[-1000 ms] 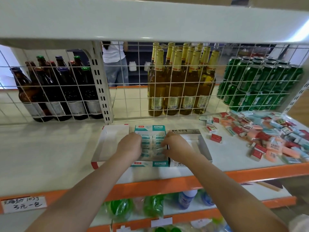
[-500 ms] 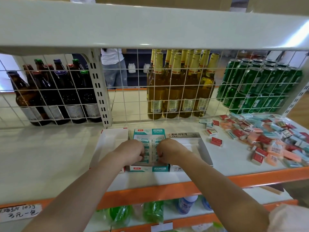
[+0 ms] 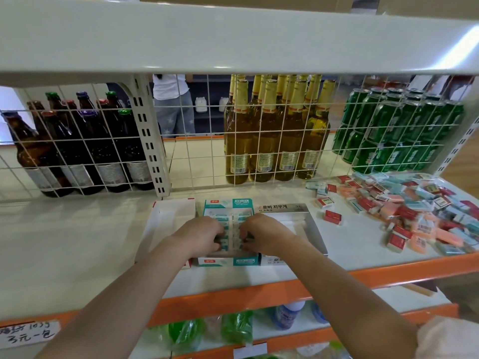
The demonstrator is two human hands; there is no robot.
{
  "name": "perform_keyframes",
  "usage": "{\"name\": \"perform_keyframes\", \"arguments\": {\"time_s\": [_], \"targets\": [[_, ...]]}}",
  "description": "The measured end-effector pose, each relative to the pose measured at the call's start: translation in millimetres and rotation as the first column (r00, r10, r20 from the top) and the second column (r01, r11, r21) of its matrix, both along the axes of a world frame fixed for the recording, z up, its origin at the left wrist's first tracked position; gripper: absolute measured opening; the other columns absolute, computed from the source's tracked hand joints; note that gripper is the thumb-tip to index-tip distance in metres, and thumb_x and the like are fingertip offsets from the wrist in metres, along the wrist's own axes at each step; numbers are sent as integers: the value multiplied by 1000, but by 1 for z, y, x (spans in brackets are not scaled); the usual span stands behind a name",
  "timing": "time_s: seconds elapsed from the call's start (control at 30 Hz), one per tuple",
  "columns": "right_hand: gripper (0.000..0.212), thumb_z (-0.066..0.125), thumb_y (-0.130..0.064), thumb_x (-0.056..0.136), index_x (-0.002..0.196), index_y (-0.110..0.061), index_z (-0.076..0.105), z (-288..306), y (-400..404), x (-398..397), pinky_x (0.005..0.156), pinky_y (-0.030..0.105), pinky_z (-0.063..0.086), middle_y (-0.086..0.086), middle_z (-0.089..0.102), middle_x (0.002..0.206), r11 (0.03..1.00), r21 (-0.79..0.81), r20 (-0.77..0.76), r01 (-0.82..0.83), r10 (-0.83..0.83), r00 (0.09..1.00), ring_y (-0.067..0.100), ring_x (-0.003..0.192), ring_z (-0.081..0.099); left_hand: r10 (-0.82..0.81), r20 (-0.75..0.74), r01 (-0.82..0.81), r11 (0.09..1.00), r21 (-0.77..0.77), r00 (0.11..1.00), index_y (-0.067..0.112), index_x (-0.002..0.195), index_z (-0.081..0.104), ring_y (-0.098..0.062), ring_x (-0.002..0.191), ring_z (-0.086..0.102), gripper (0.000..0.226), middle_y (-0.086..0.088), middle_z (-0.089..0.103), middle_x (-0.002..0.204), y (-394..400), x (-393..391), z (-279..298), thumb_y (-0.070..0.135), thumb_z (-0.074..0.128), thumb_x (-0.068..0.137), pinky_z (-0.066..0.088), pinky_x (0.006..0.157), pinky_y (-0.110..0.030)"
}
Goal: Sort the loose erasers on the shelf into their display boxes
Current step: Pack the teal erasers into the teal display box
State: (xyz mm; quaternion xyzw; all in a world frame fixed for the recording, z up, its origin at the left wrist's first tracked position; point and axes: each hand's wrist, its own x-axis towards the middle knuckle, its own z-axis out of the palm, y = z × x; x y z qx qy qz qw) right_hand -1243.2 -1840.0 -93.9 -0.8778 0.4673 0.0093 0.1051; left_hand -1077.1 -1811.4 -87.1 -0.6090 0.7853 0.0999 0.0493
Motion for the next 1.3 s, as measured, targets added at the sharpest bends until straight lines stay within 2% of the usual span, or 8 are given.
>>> {"name": "perform_keyframes", "arguments": {"time_s": [0.23,0.43,0.53,0.67,0.9,1.17,1.23,1.3], "targets": [[26,52,-26,93,117,-22,59,19,-12,-55,95,30,40,-1,55,124,991,-52,135,127,-119,984,18,113,49,67,-214,-72,997,-13,975,23,120,59,-11,99,57,30,4,61,119,-9,-18,10,28,56,91,49,85,-29],[21,54,-26,92,111,-20,62,26,-23,-121,76,26,43,2,61,114,957,-38,157,288,-279,947,17,98,55,30,-309,-72,989,-126,951,20,114,63,-14,97,58,25,3,63,115,-23,-72,22,27,50,94,48,84,-30],[23,49,-18,93,111,-18,63,27,-23,-151,84,28,47,2,62,113,935,-21,171,355,-347,922,19,101,57,-2,-331,-52,987,-152,944,19,111,64,-12,96,58,23,2,64,110,-32,-98,22,27,51,93,49,85,-30],[23,47,-15,93,106,-14,64,22,-29,-187,75,26,43,5,64,108,907,11,140,421,-418,898,24,100,59,-30,-345,-19,990,-138,938,18,111,64,-15,97,57,24,1,63,110,-46,-135,20,24,50,93,48,85,-33],[30,46,-12,92,118,-17,60,20,-51,-236,80,23,41,3,61,120,882,-23,89,470,-467,880,20,108,57,-23,-324,-11,995,-102,946,18,121,60,-17,112,54,31,0,58,124,-76,-188,9,24,49,93,44,93,-31],[25,51,-10,89,111,-14,63,19,-89,-257,75,22,41,5,65,113,890,16,186,456,-451,873,21,100,58,120,-373,-165,982,-90,920,17,126,56,-20,115,52,35,-3,55,125,-108,-228,-1,30,47,94,45,93,-33],[28,50,-9,90,114,-15,62,20,-96,-259,79,24,43,4,63,116,896,30,187,443,-441,878,20,100,57,187,-408,-238,968,-76,894,14,117,61,-20,106,57,31,-4,60,117,-118,-237,-5,31,48,94,48,87,-33],[28,48,-7,91,114,-14,61,20,-103,-263,72,23,44,6,63,113,899,61,210,433,-436,875,18,88,56,282,-469,-332,943,-27,837,11,103,66,-21,94,60,29,-5,65,104,-131,-245,-11,34,50,94,48,75,-32]]}}
